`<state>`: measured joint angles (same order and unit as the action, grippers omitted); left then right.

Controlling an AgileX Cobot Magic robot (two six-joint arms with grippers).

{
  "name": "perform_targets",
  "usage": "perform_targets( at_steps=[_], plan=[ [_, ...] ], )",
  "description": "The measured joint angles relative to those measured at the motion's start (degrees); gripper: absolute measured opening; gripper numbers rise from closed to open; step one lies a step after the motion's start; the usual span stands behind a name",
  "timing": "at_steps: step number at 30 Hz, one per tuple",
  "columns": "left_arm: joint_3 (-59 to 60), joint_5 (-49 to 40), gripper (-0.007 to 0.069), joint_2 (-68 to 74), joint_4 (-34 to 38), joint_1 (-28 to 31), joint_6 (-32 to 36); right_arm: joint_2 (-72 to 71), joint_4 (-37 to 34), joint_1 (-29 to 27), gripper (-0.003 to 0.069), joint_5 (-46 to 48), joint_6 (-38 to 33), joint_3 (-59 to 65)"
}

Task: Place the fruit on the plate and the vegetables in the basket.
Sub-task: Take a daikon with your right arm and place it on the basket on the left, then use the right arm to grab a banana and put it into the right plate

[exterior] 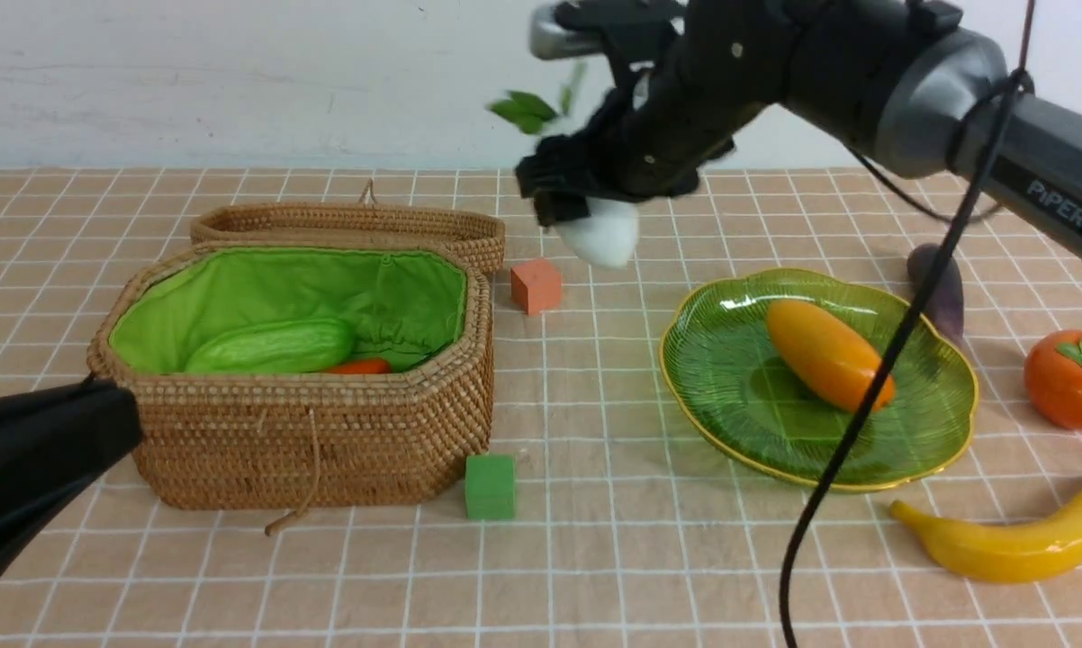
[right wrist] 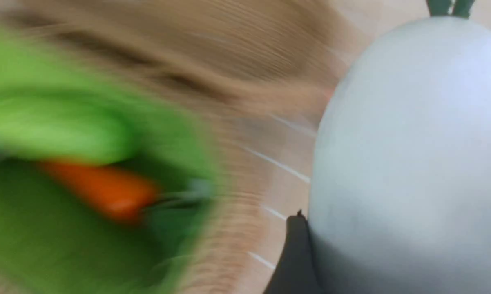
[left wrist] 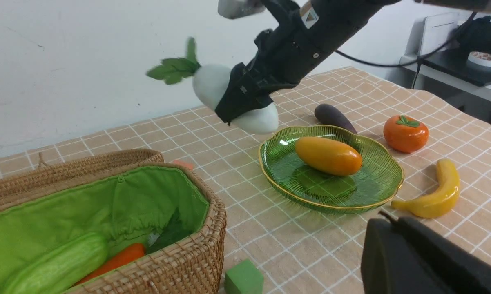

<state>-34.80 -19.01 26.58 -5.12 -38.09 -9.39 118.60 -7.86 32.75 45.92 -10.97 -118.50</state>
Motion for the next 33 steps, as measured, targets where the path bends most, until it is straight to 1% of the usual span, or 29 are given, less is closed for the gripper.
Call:
perform_targets(
  at_steps=[1, 4, 5, 6, 7, 10, 12, 15, 16, 17, 18, 19, 20, 21, 22, 23, 24, 25, 27, 28, 30, 33],
  plan=[
    [0.00, 0.22, 0.0000, 0.00, -0.18, 0.00, -0.70, -0.19, -3.51, 1.60, 0.0531, -1.92, -8.64, 0.00],
    [0.00, 0.35, 0.0000, 0.00, -0.23, 0.00, -1.84, 0.91, -13.46, 5.11, 0.0531, -4.96, -28.08, 0.00],
    [0.00, 0.35, 0.0000, 0.00, -0.26, 0.00, -1.84, 1.06, -14.96, 5.50, 0.0531, -5.24, -29.30, 0.00],
    [0.00, 0.40, 0.0000, 0.00, -0.38, 0.00, -2.12, 2.78, -20.37, 6.57, 0.0531, -8.01, -38.26, 0.00],
    [0.00, 0.40, 0.0000, 0.00, -0.38, 0.00, -2.15, 3.65, -23.21, 6.80, 0.0531, -9.45, -41.84, 0.00],
    [0.00, 0.40, 0.0000, 0.00, -0.38, 0.00, -2.23, 6.64, -28.06, 6.88, 0.0531, -14.98, -47.32, 0.00],
    [0.00, 0.40, 0.0001, 0.00, -0.38, 0.00, -2.36, 8.13, -29.13, 6.74, 0.0531, -16.95, -47.89, 0.00],
    [0.00, 0.40, 0.0001, 0.00, -0.38, 0.00, -2.37, 9.01, -28.97, 6.64, 0.0542, -17.05, -46.97, 0.07],
    [0.00, 0.40, 0.0001, 0.00, -0.38, 0.00, -2.37, 8.74, -28.64, 6.64, 0.0600, -14.95, -45.75, 0.11],
    [0.00, 0.40, 0.0001, 0.00, -0.38, 0.00, -2.37, 8.30, -27.98, 6.64, 0.0629, -13.72, -44.69, 0.11],
    [0.00, 0.40, 0.0001, 0.00, -0.38, 0.00, -2.37, 8.16, -27.98, 6.64, 0.0635, -13.32, -44.69, 0.11],
    [0.00, 0.40, 0.0001, 0.00, -0.38, 0.00, -2.37, 6.60, -25.57, 6.64, 0.0664, -9.59, -41.75, 0.11],
    [0.00, 0.40, 0.0001, 0.00, -0.38, 0.00, -2.37, 6.09, -24.68, 6.64, 0.0671, -8.49, -40.70, 0.11],
    [0.00, 0.40, 0.0000, 0.00, -0.38, 0.00, -1.72, 3.49, -19.58, 6.64, 0.0674, -3.40, -35.15, 0.11],
    [0.00, 0.40, 0.0000, 0.00, -0.38, 0.00, -1.61, 2.73, -18.93, 6.64, 0.0673, -2.68, -33.42, 0.11],
    [0.00, 0.40, 0.0000, 0.00, -0.38, 0.00, -1.11, 1.54, -16.17, 6.64, 0.0665, 1.20, -29.63, 0.11],
    [0.00, 0.40, 0.0000, 0.06, -0.38, 0.00, -0.19, -2.41, -10.17, 6.50, 0.0627, 8.14, -21.27, 0.11],
    [0.00, 0.40, 0.0000, 0.13, -0.38, 0.00, 0.07, -4.17, -6.28, 6.39, 0.0601, 11.83, -16.00, 0.11],
    [0.00, 0.47, -0.0001, 0.65, -0.20, 0.00, 0.46, -7.72, 0.71, 6.04, 0.0521, 20.37, -6.37, 0.11],
    [0.00, 0.68, -0.0001, 1.15, 0.04, 0.00, 0.46, -9.83, 5.21, 5.56, 0.0443, 23.22, 0.32, 0.11],
    [0.00, 1.09, -0.0001, 1.76, 0.31, 0.00, 0.87, -12.22, 11.60, 4.74, 0.0329, 24.82, 7.18, 1.25],
    [0.00, 1.71, -0.0001, 2.41, 0.99, 0.00, 1.62, -15.20, 15.92, 2.94, 0.0190, 25.18, 12.94, 4.68]
  ],
)
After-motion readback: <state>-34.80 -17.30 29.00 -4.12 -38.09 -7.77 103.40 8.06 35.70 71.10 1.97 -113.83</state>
